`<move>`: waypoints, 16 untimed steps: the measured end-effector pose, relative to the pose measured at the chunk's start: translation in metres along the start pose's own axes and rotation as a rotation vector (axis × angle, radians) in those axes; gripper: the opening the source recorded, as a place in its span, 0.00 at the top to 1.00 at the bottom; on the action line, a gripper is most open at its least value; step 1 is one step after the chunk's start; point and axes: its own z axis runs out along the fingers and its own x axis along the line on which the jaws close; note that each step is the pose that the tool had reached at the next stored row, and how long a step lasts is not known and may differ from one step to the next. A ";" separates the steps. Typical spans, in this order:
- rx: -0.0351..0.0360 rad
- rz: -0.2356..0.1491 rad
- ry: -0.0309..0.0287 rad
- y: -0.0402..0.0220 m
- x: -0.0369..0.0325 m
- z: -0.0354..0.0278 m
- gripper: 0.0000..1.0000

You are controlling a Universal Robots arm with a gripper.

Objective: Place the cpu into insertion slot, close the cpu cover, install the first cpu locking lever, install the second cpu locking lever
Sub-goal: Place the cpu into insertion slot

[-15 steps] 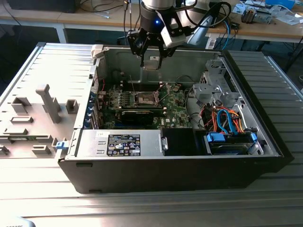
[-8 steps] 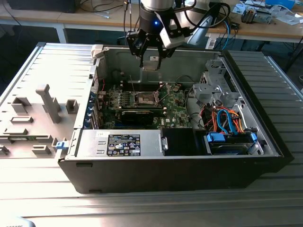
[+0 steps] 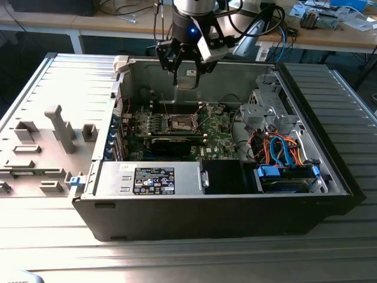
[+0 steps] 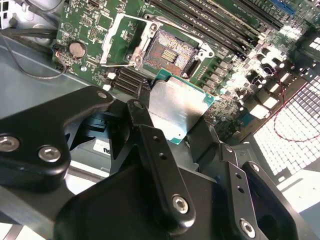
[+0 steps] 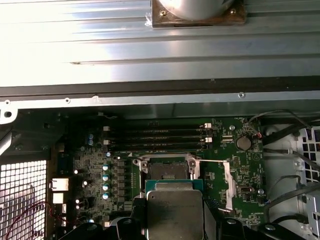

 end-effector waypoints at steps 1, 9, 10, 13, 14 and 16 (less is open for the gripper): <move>0.0001 0.000 0.0000 0.0000 0.0002 0.0003 0.45; 0.0001 0.000 0.0000 -0.0003 0.0031 0.0027 0.45; 0.0001 0.000 0.0000 -0.0004 0.0034 0.0030 0.45; 0.0001 0.000 0.0000 -0.0004 0.0041 0.0036 0.45; 0.0000 0.000 0.0000 -0.0005 0.0045 0.0040 0.45; 0.0000 0.000 0.0000 -0.0005 0.0050 0.0045 0.45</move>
